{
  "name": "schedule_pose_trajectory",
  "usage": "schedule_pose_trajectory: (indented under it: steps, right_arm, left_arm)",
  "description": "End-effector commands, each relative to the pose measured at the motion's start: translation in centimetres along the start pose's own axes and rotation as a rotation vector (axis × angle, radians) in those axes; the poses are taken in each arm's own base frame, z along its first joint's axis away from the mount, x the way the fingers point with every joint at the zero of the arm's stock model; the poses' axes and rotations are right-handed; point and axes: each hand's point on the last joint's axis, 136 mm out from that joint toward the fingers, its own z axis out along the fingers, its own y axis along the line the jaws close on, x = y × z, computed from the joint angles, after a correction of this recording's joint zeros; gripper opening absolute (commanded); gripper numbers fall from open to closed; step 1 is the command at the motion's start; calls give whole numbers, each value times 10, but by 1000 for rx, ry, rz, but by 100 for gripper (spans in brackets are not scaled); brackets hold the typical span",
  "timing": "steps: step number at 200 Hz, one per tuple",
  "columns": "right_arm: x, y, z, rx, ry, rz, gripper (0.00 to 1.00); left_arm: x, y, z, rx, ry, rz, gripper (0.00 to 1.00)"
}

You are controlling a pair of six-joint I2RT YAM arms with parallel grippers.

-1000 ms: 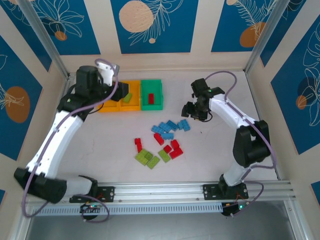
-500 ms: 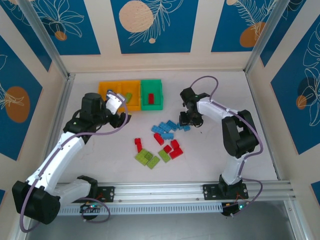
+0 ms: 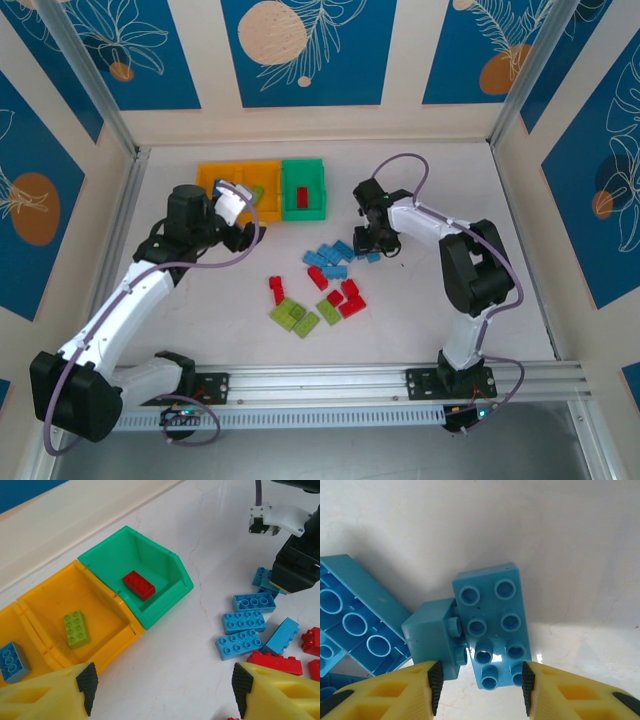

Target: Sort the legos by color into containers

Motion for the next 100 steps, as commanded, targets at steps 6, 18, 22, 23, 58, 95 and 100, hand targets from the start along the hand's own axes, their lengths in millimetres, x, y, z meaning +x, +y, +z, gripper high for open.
schedule_pose_trajectory:
  steps: [6,18,22,23,58,95,100]
  right_arm:
    - [22,-18,5,73,17,4,49]
    - [20,-19,1,75,-10,5,49]
    - [20,-20,1,75,-18,5,49]
    - [20,-20,0,75,-20,5,49]
    - [20,-20,3,76,-33,5,47]
    - [23,-24,4,101,-52,17,43]
    - [23,-25,4,102,-52,17,43]
  left_arm:
    - [-6,-3,0,12,-34,-34,73]
    - [-7,-3,1,16,-39,-42,73]
    - [-8,-3,1,18,-41,-44,74]
    - [-8,-3,2,18,-41,-44,74]
    - [-12,-4,5,36,-45,-68,74]
    - [-12,-4,6,37,-43,-85,75]
    - [-11,-4,6,38,-41,-85,75]
